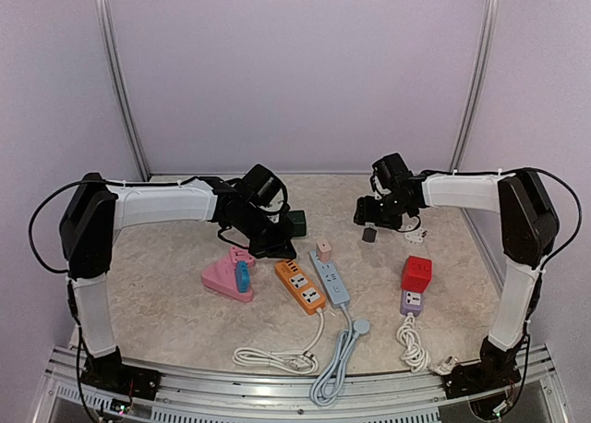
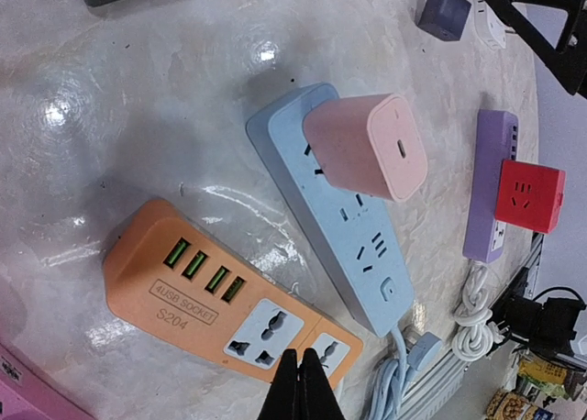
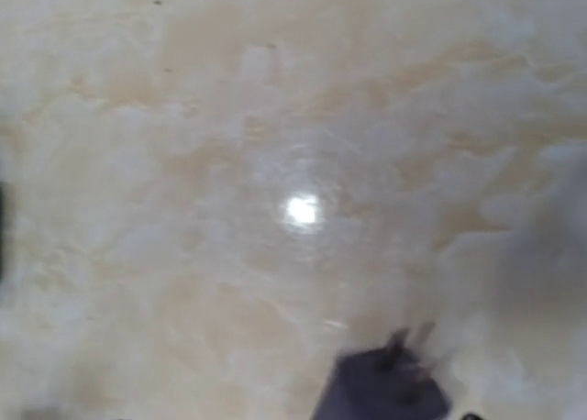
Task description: Pull the plug off the socket
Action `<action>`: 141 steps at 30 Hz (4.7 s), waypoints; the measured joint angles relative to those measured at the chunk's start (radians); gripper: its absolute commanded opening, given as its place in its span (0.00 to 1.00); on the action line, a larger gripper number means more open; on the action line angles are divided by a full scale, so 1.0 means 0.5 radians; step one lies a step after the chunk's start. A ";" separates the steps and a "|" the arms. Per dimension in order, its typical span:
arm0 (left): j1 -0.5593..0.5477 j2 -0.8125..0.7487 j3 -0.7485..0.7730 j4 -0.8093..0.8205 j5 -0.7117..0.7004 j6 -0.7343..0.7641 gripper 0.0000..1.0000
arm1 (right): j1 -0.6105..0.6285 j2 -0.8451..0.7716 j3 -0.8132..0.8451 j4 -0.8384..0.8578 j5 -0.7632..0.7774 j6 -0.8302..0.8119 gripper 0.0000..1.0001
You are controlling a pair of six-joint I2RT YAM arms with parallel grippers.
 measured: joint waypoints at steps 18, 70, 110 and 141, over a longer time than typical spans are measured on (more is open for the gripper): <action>0.028 0.014 -0.002 0.035 0.027 0.000 0.00 | 0.343 -0.111 0.021 -0.175 0.203 0.013 0.72; 0.016 0.430 0.257 0.217 0.192 -0.018 0.00 | 0.739 0.201 0.260 -0.419 0.340 0.096 0.24; 0.037 0.573 0.341 0.307 0.278 0.004 0.00 | 0.742 0.208 0.269 -0.403 0.386 0.075 0.02; 0.047 0.651 0.436 0.277 0.335 -0.072 0.00 | 0.748 0.192 0.246 -0.374 0.394 0.146 0.00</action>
